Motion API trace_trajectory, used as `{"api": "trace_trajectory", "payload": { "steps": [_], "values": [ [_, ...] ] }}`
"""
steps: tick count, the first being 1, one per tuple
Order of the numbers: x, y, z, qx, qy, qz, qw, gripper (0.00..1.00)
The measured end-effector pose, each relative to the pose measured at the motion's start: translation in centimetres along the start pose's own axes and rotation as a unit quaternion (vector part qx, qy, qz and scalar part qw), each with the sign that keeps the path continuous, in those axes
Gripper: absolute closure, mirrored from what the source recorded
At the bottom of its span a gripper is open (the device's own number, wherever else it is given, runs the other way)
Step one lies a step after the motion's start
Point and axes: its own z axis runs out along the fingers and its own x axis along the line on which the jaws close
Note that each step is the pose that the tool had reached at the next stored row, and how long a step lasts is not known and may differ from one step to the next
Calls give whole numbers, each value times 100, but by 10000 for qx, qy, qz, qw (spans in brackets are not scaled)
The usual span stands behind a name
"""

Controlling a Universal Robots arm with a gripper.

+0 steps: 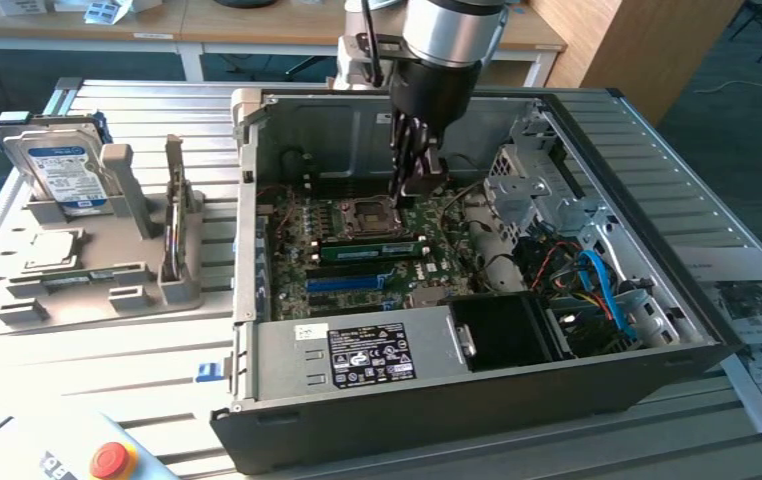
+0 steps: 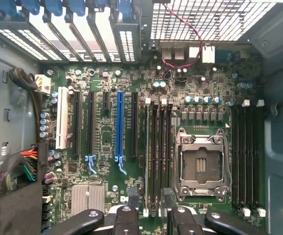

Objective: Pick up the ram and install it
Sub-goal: 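Insert the ram into the slot, then press down the ram until it locks into place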

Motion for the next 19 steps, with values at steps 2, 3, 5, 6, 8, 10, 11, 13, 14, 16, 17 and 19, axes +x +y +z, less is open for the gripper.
{"api": "trace_trajectory", "payload": {
  "steps": [2,3,5,6,8,10,11,13,14,16,17,19],
  "values": [
    [0,0,-2,0,-1,0,10000,69],
    [0,0,-2,0,-1,0,10000,69],
    [0,0,-3,0,0,0,10000,69],
    [0,0,-3,0,0,0,10000,69],
    [0,0,-3,0,0,0,10000,69],
    [0,0,-3,0,0,0,10000,69],
    [0,1,-3,0,0,0,10000,69],
    [0,0,-3,0,0,0,10000,69],
    [0,0,-3,0,0,0,10000,69],
    [0,0,-3,0,0,0,10000,70],
    [0,0,-3,0,0,0,10000,76],
    [0,0,-3,0,0,0,10000,82]
  ]
}}
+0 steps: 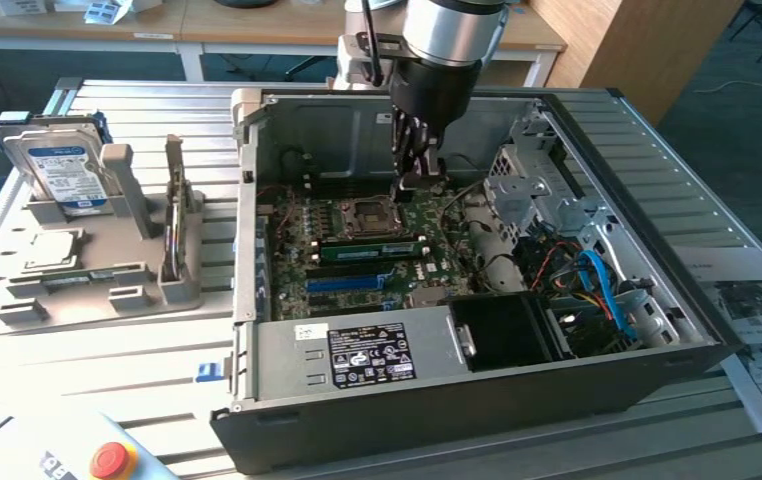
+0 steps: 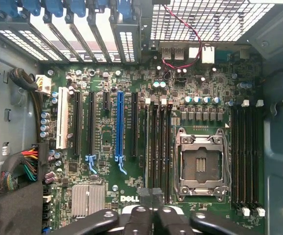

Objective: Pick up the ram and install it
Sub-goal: 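Press down the ram until it locks into place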

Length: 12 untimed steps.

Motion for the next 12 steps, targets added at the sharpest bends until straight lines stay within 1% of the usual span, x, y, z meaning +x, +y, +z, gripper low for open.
{"api": "trace_trajectory", "payload": {
  "steps": [1,3,12],
  "values": [
    [0,0,0,0,0,0,10000,88],
    [0,0,0,0,0,0,10000,89],
    [0,-1,0,0,0,0,10000,89]
  ]
}}
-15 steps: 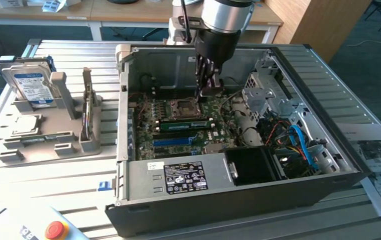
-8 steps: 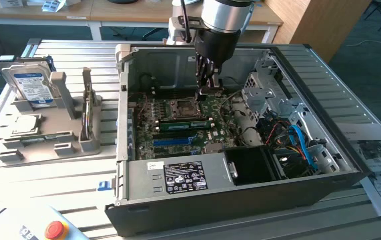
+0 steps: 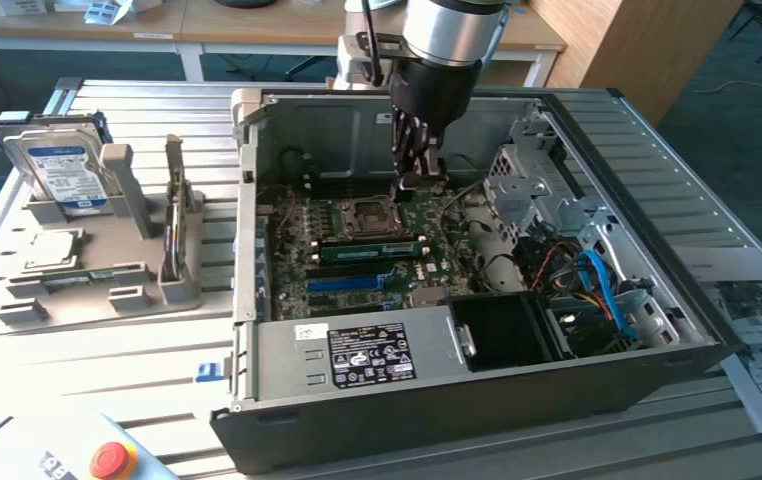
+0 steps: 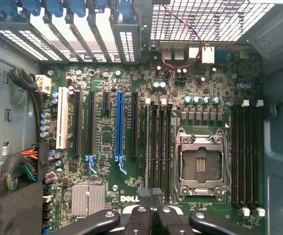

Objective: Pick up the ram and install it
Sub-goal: 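Press down the ram until it locks into place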

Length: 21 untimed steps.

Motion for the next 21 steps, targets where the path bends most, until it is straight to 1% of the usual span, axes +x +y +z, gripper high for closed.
{"api": "trace_trajectory", "payload": {
  "steps": [3,15,16,21],
  "values": [
    [0,-48,-4,0,1,0,10000,89],
    [-3,-370,-22,-2,-1,0,10000,89],
    [-3,-382,-23,-2,0,0,10000,89],
    [-3,-382,-21,-2,0,0,10000,89]
  ]
}}
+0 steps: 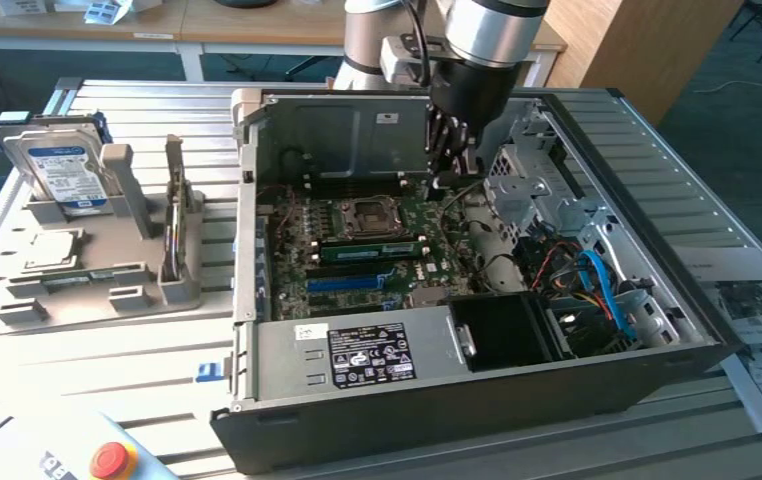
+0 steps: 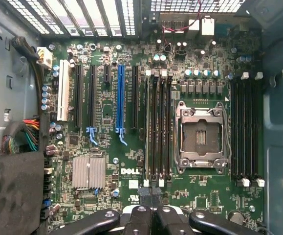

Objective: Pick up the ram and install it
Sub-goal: 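Press down the ram until it locks into place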

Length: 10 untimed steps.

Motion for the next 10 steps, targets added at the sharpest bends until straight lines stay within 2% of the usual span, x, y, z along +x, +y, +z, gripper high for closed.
{"api": "trace_trajectory", "payload": {
  "steps": [10],
  "values": [
    [-2,-8,128,0,0,0,10000,89]
  ]
}}
